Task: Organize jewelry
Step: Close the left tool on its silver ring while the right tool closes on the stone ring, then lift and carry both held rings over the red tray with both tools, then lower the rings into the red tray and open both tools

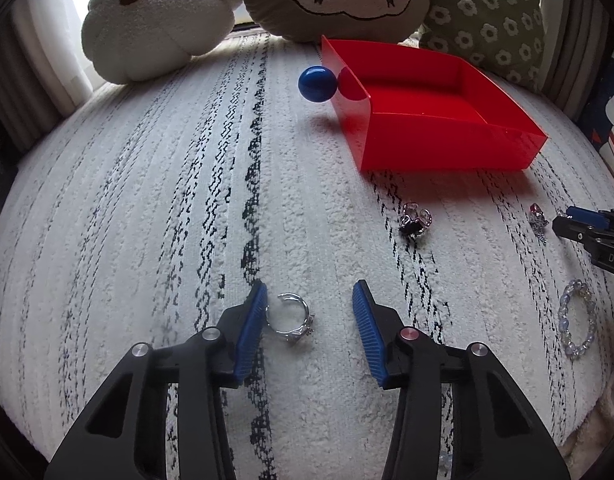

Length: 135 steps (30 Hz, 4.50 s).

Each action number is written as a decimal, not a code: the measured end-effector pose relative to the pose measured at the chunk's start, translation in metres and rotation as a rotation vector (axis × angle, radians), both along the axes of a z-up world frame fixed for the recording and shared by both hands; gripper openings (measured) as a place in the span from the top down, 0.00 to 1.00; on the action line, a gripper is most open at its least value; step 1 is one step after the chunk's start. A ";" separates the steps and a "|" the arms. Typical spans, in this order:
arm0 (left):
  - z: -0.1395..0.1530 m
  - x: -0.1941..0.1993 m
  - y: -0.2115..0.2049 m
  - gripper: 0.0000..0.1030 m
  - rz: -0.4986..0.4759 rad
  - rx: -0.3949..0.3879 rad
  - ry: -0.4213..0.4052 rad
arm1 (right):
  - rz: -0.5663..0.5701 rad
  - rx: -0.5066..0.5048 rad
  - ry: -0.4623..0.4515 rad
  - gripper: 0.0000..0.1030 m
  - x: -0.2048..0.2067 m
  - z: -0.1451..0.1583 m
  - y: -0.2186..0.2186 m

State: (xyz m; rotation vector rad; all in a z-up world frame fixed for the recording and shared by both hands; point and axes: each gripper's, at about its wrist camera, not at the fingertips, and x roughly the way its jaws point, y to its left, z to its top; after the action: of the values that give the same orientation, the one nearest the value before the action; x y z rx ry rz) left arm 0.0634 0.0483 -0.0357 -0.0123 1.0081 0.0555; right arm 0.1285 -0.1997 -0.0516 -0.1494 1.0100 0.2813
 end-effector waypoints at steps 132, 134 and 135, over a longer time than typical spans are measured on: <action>0.024 0.209 -0.065 0.81 -0.115 0.009 0.123 | 0.120 -0.051 0.158 0.80 0.153 0.018 0.097; 0.023 0.209 -0.064 0.81 -0.114 0.007 0.123 | 0.121 -0.050 0.157 0.80 0.153 0.018 0.096; 0.024 0.209 -0.064 0.81 -0.115 0.008 0.123 | 0.119 -0.049 0.156 0.80 0.153 0.018 0.096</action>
State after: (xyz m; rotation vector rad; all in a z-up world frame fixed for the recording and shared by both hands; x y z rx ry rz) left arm 0.2723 -0.0157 -0.0122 0.0567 1.1299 -0.0452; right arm 0.2814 -0.1037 -0.0333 -0.2354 1.1656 0.3814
